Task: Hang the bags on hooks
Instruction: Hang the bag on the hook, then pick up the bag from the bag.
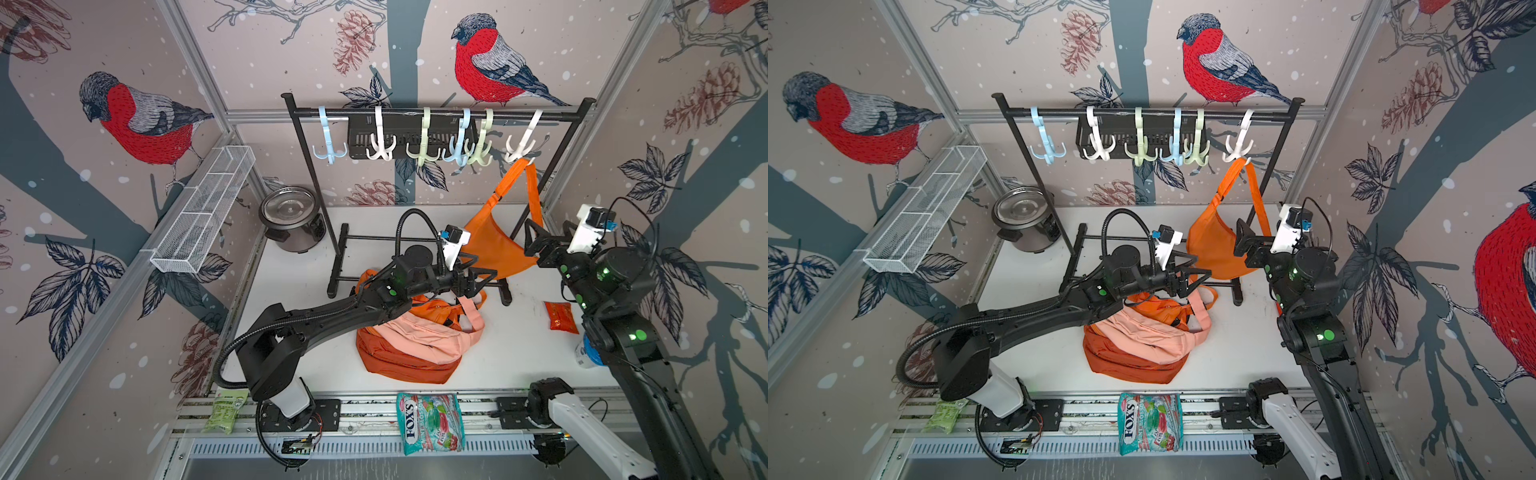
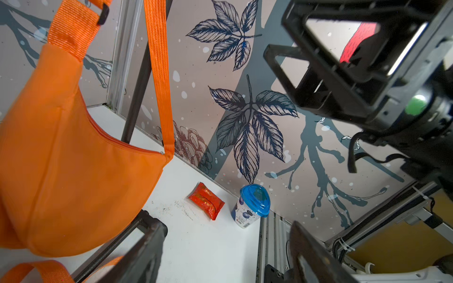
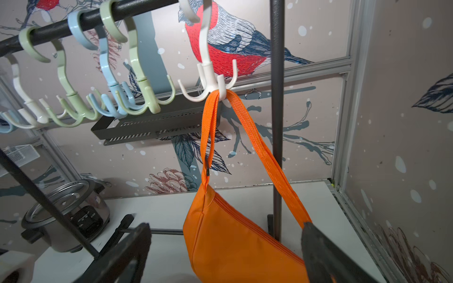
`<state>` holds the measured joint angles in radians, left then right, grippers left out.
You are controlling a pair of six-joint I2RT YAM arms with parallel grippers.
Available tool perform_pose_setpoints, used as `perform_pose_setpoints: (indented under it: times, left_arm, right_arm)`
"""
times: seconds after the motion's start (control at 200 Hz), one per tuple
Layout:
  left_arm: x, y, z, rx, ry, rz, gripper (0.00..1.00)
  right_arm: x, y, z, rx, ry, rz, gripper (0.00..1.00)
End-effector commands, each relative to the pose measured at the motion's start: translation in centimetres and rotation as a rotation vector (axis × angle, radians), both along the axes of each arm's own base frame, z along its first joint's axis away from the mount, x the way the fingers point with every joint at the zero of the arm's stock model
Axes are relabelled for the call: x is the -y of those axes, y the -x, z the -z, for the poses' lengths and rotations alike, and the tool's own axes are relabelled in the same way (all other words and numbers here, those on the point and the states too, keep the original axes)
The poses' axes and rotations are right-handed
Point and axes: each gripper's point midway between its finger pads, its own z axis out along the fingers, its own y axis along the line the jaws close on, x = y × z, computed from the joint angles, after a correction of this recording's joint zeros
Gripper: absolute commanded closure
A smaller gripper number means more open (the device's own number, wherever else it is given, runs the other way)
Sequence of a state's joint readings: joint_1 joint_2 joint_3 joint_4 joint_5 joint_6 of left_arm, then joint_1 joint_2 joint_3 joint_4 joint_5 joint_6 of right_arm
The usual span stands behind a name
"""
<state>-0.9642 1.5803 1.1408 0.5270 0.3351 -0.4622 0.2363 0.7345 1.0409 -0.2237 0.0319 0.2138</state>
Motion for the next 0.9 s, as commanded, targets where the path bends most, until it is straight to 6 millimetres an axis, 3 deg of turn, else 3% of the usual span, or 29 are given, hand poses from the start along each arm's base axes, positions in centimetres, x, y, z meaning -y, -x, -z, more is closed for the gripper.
perform_pose_setpoints:
  times: [0.0, 0.165, 0.195, 0.425, 0.56, 0.726, 0.896]
  left_arm:
    - [-1.9, -0.1, -1.0, 0.042, 0.01, -0.047, 0.2]
    - [-5.7, 0.2, -2.9, 0.082, 0.037, -0.124, 0.19]
    - [-6.5, 0.3, -2.2, 0.077, 0.022, -0.142, 0.19]
    - [-12.6, 0.6, -3.0, 0.092, 0.017, -0.329, 0.16]
    - [-16.3, 0.7, -2.2, 0.054, 0.016, -0.454, 0.16]
    - [-20.1, 1.4, -0.6, -0.003, 0.039, -0.557, 0.15]
    - [-23.2, 2.1, 1.0, -0.06, 0.037, -0.64, 0.15]
  right_arm:
    - [-1.5, 0.3, 0.3, 0.009, 0.049, -0.063, 0.05]
    - [-4.0, 0.7, 0.9, -0.003, 0.095, -0.143, 0.05]
    - [-4.5, 0.8, 1.0, -0.004, 0.105, -0.16, 0.04]
    - [-8.1, 1.6, 1.6, -0.016, 0.16, -0.294, 0.04]
    - [-10.5, 2.2, 2.1, -0.038, 0.203, -0.381, 0.04]
    - [-14.3, 3.4, 4.2, -0.096, 0.279, -0.516, 0.04]
    - [-18.7, 5.6, 8.3, -0.207, 0.39, -0.669, 0.04]
